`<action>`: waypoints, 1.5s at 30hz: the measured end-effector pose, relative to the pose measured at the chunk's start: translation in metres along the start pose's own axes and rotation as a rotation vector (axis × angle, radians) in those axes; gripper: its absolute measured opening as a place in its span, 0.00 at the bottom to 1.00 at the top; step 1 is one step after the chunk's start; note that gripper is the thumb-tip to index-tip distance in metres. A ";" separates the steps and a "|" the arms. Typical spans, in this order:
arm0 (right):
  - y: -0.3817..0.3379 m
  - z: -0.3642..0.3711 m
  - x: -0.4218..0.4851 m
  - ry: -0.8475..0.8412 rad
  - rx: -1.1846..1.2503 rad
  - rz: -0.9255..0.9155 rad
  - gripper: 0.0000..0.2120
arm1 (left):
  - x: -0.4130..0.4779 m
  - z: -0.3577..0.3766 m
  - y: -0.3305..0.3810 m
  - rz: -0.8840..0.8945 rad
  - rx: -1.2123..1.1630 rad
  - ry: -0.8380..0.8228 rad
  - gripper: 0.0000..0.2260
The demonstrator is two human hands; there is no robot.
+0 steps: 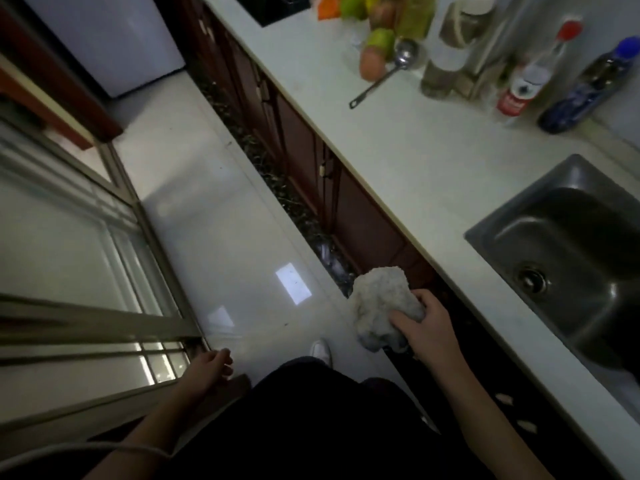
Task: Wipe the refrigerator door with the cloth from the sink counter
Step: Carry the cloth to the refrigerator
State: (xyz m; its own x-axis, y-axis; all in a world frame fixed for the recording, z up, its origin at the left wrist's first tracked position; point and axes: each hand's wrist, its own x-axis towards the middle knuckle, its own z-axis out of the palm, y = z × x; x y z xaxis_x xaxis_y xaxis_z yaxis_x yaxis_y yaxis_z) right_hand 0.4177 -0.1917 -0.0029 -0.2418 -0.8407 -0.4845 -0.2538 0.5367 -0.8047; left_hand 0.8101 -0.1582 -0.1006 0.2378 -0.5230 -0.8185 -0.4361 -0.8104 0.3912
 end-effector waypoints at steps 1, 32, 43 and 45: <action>-0.011 0.011 0.009 -0.010 -0.005 0.004 0.10 | 0.005 -0.007 0.009 0.000 -0.022 0.008 0.17; -0.380 0.406 0.340 -0.741 -0.391 -0.310 0.11 | 0.169 -0.243 0.081 -0.358 -0.619 0.361 0.20; -0.475 0.529 0.435 -0.555 -0.375 -0.239 0.09 | 0.322 -0.433 0.169 -0.294 -0.507 0.213 0.17; -0.494 0.540 0.450 -0.508 -0.350 -0.209 0.10 | 0.345 -0.471 0.202 -0.239 -0.422 0.190 0.18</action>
State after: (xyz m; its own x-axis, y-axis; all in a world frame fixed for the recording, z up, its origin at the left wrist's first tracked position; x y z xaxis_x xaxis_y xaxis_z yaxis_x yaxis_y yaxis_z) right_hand 0.9400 -0.8739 -0.0086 0.2967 -0.8134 -0.5004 -0.5580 0.2775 -0.7820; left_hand 1.2129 -0.6267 -0.1057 0.4585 -0.3171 -0.8302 0.0283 -0.9285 0.3703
